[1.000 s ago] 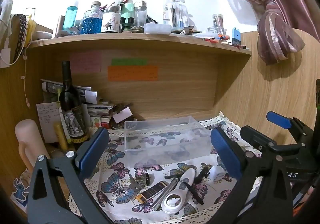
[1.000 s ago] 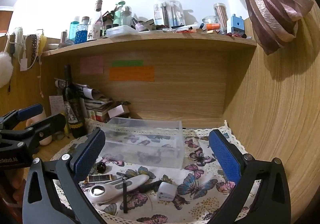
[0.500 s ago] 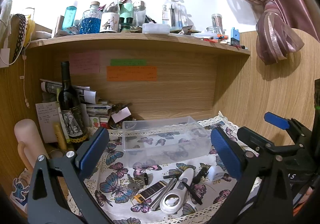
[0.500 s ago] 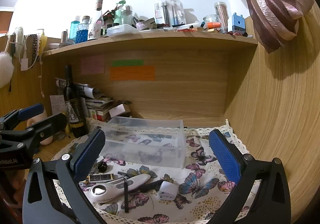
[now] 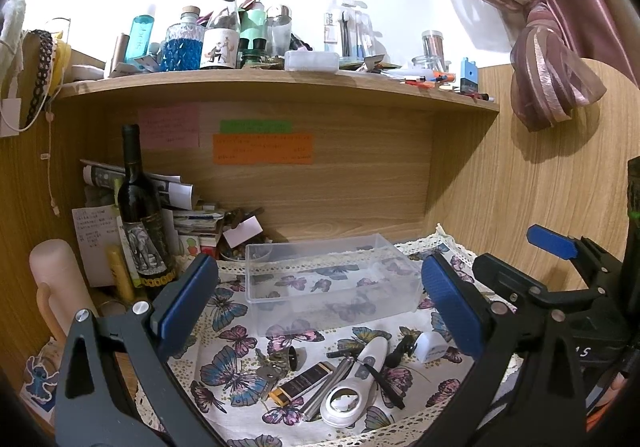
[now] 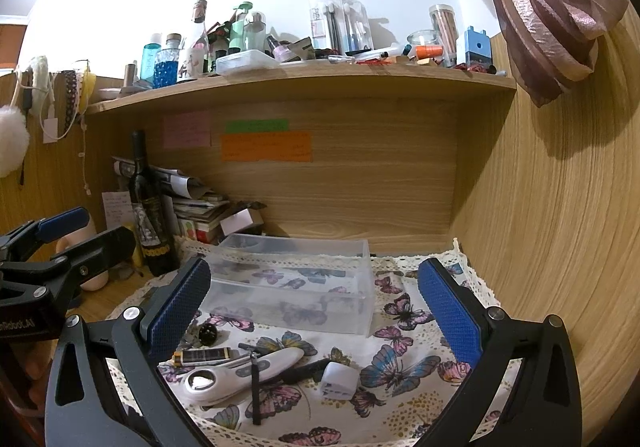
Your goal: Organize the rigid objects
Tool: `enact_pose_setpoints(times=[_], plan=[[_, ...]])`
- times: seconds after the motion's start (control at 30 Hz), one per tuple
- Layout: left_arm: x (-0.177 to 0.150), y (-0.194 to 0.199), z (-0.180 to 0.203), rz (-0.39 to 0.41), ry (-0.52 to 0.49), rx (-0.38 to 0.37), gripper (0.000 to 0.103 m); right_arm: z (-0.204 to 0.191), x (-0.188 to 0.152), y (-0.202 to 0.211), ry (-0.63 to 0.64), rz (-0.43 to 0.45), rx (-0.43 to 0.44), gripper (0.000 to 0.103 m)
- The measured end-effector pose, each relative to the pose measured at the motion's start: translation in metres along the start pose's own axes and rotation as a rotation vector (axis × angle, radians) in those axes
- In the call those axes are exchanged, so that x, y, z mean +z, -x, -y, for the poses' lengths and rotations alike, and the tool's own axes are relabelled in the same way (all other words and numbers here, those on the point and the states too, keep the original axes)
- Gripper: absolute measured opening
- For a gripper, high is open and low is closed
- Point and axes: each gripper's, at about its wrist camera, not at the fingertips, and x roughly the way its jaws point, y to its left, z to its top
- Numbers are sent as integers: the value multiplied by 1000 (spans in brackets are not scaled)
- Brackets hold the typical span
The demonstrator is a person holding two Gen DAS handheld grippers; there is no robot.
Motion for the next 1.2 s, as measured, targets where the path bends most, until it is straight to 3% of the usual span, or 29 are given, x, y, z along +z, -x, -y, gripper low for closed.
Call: enact_pose_setpoints(times=[1.2], plan=[[4,3,-3,10,2,-4,103,-2,2,2,-4,-3,2,103]])
